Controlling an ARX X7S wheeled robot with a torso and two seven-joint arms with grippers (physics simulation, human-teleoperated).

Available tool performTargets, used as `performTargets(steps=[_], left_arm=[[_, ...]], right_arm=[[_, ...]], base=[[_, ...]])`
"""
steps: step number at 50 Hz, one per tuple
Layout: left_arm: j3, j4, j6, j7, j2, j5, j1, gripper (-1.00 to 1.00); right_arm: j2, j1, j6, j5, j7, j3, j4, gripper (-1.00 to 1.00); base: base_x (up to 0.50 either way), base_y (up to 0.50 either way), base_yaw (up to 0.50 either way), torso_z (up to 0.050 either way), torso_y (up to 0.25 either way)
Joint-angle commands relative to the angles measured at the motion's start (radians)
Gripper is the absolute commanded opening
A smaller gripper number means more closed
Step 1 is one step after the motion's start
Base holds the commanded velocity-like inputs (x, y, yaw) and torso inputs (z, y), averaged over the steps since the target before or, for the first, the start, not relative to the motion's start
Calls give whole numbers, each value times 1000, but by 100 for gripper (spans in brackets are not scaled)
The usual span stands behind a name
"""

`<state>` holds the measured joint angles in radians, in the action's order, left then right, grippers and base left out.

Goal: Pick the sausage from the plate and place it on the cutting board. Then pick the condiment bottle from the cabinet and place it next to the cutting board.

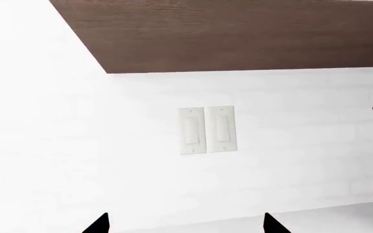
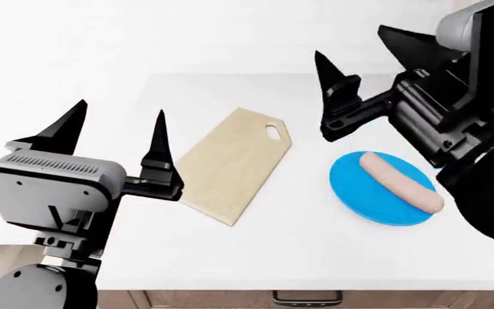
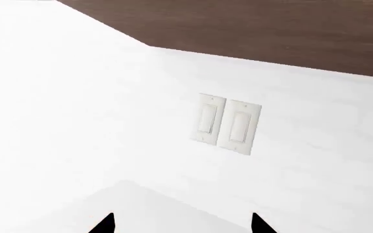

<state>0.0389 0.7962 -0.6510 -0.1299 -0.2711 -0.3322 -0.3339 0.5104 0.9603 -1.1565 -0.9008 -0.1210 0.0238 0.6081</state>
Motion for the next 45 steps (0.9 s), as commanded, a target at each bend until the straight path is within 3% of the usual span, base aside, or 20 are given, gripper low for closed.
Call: performTargets(steps=[1, 11, 15, 32, 45], left_arm=[[0, 9, 4, -1, -3, -14, 1, 100], [15, -26, 45, 4, -5, 1, 9, 100], [17, -26, 47, 2, -7, 1, 12, 100], [9, -15, 39, -8, -16, -14, 9, 100], [13, -10, 49, -7, -23, -23, 11, 100]], right_arm=[[277, 547, -394, -371, -13, 247, -129, 100], [349, 833, -313, -54, 405, 763, -302, 100], [354, 872, -315, -15, 476, 855, -344, 100], [348, 636, -388, -269, 222, 640, -583, 100], [376, 532, -286, -225, 244, 695, -672, 100]], base=[[0, 0, 0, 0, 0], [0, 0, 0, 0, 0], [0, 0, 0, 0, 0], [0, 0, 0, 0, 0], [0, 0, 0, 0, 0]])
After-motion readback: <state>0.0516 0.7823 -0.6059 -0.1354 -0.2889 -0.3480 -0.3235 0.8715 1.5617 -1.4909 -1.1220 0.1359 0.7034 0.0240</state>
